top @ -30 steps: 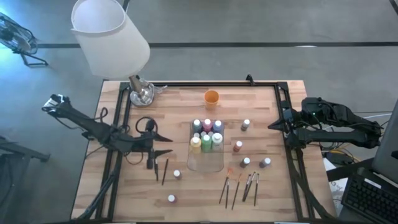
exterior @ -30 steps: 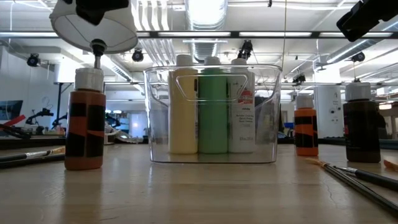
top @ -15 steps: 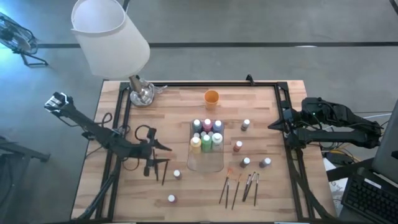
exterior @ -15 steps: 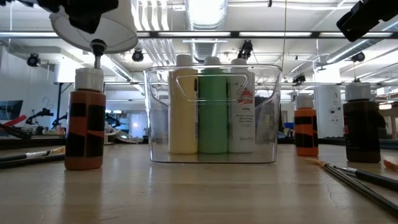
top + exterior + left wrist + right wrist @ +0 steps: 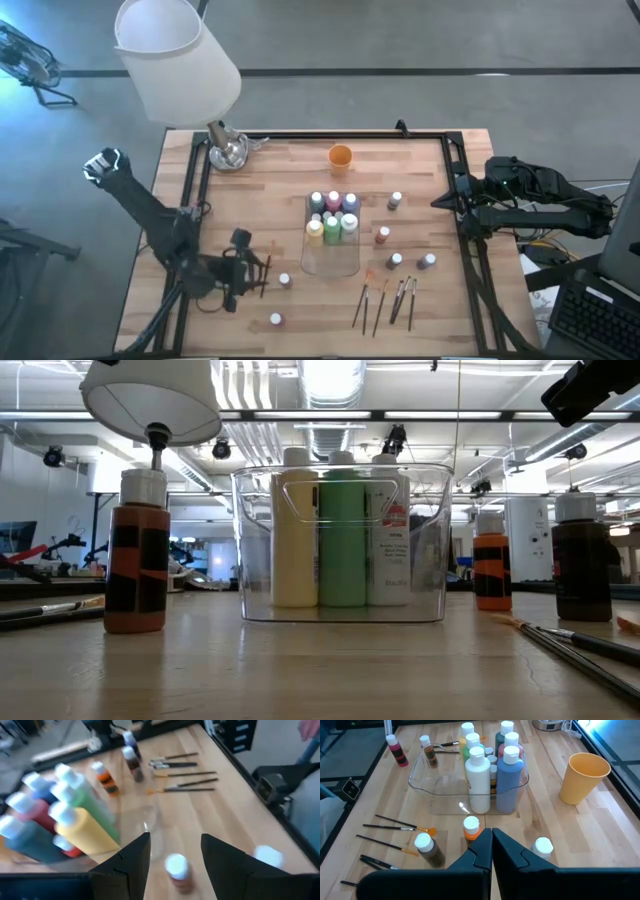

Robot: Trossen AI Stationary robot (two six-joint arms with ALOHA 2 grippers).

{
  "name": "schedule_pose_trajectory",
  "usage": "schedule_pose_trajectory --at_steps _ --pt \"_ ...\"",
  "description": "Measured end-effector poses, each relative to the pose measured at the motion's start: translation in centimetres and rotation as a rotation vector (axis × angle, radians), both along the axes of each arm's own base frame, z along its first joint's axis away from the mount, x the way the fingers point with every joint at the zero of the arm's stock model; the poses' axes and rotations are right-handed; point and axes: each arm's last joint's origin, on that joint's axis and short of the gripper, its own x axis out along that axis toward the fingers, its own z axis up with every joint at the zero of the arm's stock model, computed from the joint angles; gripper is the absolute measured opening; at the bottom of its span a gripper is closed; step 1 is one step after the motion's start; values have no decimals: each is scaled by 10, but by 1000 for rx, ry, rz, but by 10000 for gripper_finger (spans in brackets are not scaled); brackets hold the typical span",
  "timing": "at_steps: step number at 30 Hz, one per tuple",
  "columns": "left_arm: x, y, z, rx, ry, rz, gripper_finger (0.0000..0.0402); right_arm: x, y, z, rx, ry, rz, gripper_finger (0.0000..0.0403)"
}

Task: Pick & Place Paint Supplies
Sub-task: Put the brown paint bottle into the transparent bin

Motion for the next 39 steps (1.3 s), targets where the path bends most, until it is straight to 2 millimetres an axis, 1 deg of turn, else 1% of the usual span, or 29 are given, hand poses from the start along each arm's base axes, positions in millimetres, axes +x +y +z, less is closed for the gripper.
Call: schedule_pose_trajectory --at_steps 4,11,18,21,26,28,34,39 --pt "0 -10 -4 -47 43 -1 181 0 0 0 0 0 0 8" --pt "6 -19 -20 -94 138 -19 181 0 0 0 0 0 0 8" --pt "11 -22 -27 -82 139 26 182 0 0 0 0 0 0 8" --pt "12 -21 -26 -89 128 33 194 0 0 0 0 0 0 8" --pt "14 -21 -28 -73 125 49 233 0 0 0 0 0 0 8" --pt "15 -21 -30 -51 130 41 243 0 0 0 0 0 0 8" --pt "18 -24 -37 -32 151 45 245 0 0 0 0 0 0 8" --pt "23 -25 -45 -55 174 87 241 0 0 0 0 0 0 8"
